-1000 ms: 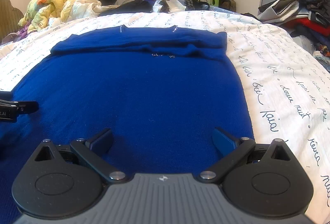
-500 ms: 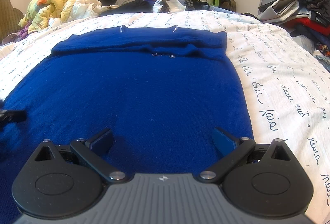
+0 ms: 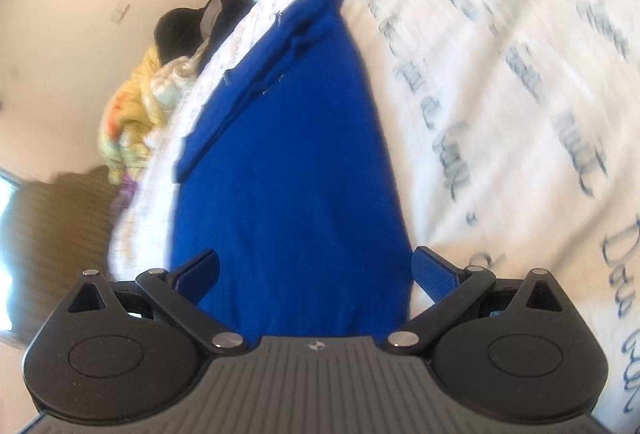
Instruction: Fold small clothes
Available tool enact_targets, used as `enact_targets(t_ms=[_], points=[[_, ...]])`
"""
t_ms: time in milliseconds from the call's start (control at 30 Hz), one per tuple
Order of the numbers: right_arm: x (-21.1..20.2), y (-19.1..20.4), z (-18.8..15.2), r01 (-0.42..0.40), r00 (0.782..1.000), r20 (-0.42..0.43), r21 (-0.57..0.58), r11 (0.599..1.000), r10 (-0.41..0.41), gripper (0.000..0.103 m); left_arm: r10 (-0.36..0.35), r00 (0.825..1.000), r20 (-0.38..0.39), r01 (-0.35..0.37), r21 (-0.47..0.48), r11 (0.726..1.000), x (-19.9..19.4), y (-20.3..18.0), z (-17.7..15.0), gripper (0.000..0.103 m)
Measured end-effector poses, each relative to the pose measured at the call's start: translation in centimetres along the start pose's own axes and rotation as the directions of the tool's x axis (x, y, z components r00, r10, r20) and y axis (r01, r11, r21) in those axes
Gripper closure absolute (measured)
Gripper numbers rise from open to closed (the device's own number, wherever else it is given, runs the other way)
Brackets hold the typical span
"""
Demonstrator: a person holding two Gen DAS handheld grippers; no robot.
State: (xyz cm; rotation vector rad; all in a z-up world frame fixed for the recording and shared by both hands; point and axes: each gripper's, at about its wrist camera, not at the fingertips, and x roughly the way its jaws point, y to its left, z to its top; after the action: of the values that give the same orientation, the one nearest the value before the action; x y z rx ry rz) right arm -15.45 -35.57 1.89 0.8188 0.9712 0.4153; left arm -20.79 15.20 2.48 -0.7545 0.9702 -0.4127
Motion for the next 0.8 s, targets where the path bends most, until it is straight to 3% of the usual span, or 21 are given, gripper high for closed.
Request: enact_targets(t_ms=[100, 167, 233, 400, 467, 533, 600, 633, 667, 733, 800], points=[[0.7, -0.8, -0.4, -0.112, 0.983, -0.138, 0.075, 0.991, 0.121, 0.000, -0.145, 0.988, -0.050, 0.135, -0.171, 0.976, 0.5, 2.4, 0.6, 0.001], [1.1, -1.0, -1.1, -0.153, 0.966, -0.196, 0.103, 0.983, 0.171, 0.000, -0.170, 0.985, -0.044, 0.157, -0.203, 0.966, 0.2, 3.1, 0.6, 0.003], [1.2, -0.7, -1.5, -0.157, 0.962, -0.211, 0.096, 0.983, 0.174, 0.000, -0.170, 0.984, -0.050, 0.156, -0.208, 0.966, 0.1, 3.2, 0.6, 0.005], [1.7, 0.1, -2.1, -0.147, 0.967, -0.194, 0.090, 0.985, 0.162, 0.000, -0.126, 0.990, -0.059, 0.111, -0.208, 0.972, -0.2, 3.5, 1.4, 0.022], [1.7, 0.5, -2.2, -0.142, 0.968, -0.194, 0.087, 0.986, 0.157, 0.000, -0.129, 0.990, -0.060, 0.113, -0.217, 0.970, -0.3, 3.6, 1.6, 0.024], [1.5, 0.5, -2.2, -0.137, 0.970, -0.189, 0.086, 0.987, 0.151, 0.002, -0.109, 0.992, -0.062, 0.094, -0.211, 0.973, -0.5, 3.7, 1.6, 0.034], [1.4, 0.3, -2.1, -0.119, 0.975, -0.181, 0.077, 0.990, 0.131, 0.012, -0.064, 0.995, -0.074, 0.049, -0.186, 0.981, -0.6, 3.5, 1.6, 0.059], [1.3, 0.4, -2.2, -0.103, 0.977, -0.178, 0.064, 0.993, 0.113, 0.024, -0.042, 0.996, -0.082, 0.027, -0.176, 0.984, -0.7, 3.5, 1.6, 0.065], [1.1, 0.4, -2.2, -0.080, 0.980, -0.178, 0.050, 0.996, 0.087, 0.043, -0.030, 0.996, -0.087, 0.015, -0.171, 0.985, -0.7, 3.5, 1.6, 0.073], [1.0, 0.2, -2.2, -0.027, 0.984, -0.178, 0.026, 0.999, 0.031, 0.063, -0.017, 0.996, -0.092, 0.001, -0.172, 0.985, -0.6, 3.8, 1.7, 0.082], [0.9, -0.2, -2.2, -0.024, 0.985, -0.172, 0.020, 1.000, 0.027, 0.065, 0.016, 0.995, -0.103, -0.034, -0.166, 0.986, -0.6, 4.0, 1.7, 0.099]])
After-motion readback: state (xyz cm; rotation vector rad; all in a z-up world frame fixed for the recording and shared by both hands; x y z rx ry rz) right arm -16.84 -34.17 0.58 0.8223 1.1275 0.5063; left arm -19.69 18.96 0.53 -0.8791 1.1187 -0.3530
